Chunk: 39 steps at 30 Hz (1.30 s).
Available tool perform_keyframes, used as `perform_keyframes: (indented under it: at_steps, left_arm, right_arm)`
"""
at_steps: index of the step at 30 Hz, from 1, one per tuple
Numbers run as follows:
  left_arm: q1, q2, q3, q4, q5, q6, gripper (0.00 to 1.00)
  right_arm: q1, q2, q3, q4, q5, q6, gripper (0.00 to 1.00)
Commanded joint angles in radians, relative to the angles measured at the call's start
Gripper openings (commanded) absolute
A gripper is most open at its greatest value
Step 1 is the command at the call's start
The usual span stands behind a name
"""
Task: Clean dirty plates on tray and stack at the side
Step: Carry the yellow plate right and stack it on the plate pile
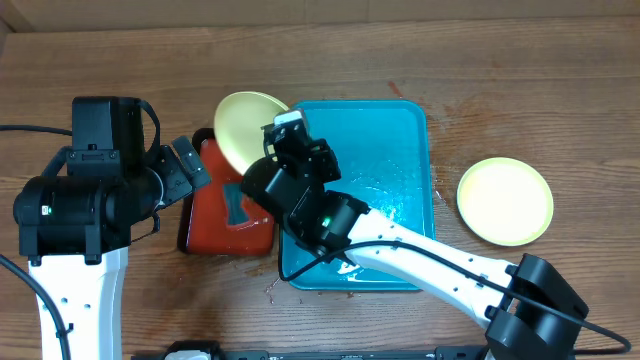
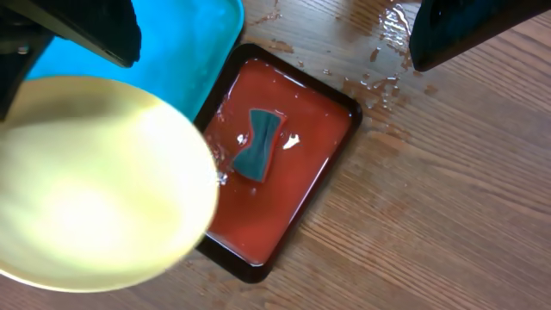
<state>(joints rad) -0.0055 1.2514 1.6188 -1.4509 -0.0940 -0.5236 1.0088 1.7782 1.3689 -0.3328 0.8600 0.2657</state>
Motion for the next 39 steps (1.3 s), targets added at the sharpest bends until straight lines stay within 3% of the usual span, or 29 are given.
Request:
perform_keyframes:
  at_steps: [1,6,10,18,24,28,32,37,39]
  left_arm:
    - [0.005,0.005,0.021,0.000,-0.013,0.004,1.00]
    - [0.005,0.005,0.021,0.000,-0.013,0.004,1.00]
    - [0.005,0.005,0.021,0.000,-0.013,0.004,1.00]
    - [0.005,0.005,0.021,0.000,-0.013,0.004,1.00]
    - [0.005,0.005,0.021,0.000,-0.013,0.004,1.00]
    - [0.005,0.005,0.021,0.000,-0.013,0.004,1.00]
    - [0.005,0.005,0.021,0.000,-0.013,0.004,1.00]
    - [0.005,0.005,0.021,0.000,-0.013,0.004,1.00]
    - [0.005,0.005,0.021,0.000,-0.013,0.004,1.00]
  right_arm:
    - [-0.031,-0.054,0.018,-0.018,-0.225,0.073,0.04]
    - [-0.112,-0.142,0.019,-0.145,-0.415,0.337,0.04]
    - [-0.253,-0.270,0.019,-0.225,-0.608,0.365,0.04]
    - [-0.849,-0.435,0.018,-0.573,-0.932,0.340,0.04]
    - [-1.317,-0.338,-0.061,-0.840,-1.152,0.121,0.04]
    - [-1.486,-0.309,-0.190,-0.808,-1.154,0.074,0.04]
    - [-1.615,-0.306,-0.378,-0.628,-1.200,0.112,0.04]
    - [-1.620,-0.306,-0.447,-0.568,-1.163,0.118,0.06]
    - [-1.618,-0.306,-0.446,-0.568,-1.135,0.131,0.13]
